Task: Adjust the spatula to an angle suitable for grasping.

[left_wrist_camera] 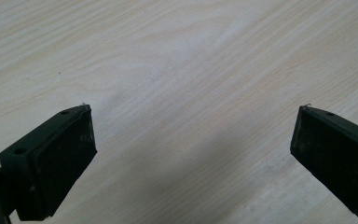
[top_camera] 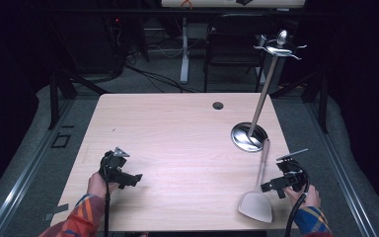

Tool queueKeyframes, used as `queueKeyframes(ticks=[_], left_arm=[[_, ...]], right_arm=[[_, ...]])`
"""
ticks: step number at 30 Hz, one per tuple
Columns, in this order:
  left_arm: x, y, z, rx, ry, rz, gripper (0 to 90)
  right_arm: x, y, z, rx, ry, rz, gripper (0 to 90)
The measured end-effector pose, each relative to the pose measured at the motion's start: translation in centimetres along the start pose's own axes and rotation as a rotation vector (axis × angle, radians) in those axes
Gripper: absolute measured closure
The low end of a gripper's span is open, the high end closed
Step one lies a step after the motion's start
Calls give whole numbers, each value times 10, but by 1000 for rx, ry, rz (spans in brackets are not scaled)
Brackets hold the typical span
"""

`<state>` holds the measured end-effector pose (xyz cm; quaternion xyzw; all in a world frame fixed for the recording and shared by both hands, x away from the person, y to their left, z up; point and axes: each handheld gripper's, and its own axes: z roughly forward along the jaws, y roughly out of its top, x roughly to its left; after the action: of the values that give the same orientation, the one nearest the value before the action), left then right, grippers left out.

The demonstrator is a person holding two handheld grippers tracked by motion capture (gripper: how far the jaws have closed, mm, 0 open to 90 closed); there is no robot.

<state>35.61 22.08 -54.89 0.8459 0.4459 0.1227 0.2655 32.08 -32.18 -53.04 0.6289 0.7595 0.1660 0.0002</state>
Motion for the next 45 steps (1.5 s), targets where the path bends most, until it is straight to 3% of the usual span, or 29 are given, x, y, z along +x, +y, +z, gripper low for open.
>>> queueKeyframes(ticks=[10,25,28,31,32,35,36,38,45], left_arm=[[0,0,1,3,-4,-1,0],[-1,1,1,7,-1,1,0],[-2,2,2,11,-2,3,0],[-2,2,3,14,-3,6,0],[-2,2,3,15,-3,7,0],[-2,2,2,16,-4,8,0],[-3,2,2,19,-4,8,0],[-3,2,2,19,-4,7,0],[-3,2,3,18,-1,7,0]], right_arm=[[4,4,-1,-34,-9,16,0],[9,21,6,-42,25,31,45],[9,25,10,-42,27,34,137],[9,26,12,-42,22,50,157],[8,27,12,-43,24,54,235],[8,27,13,-62,24,79,260],[7,28,13,-50,28,87,343],[7,29,15,-43,27,96,387],[9,32,17,-44,9,106,465]])
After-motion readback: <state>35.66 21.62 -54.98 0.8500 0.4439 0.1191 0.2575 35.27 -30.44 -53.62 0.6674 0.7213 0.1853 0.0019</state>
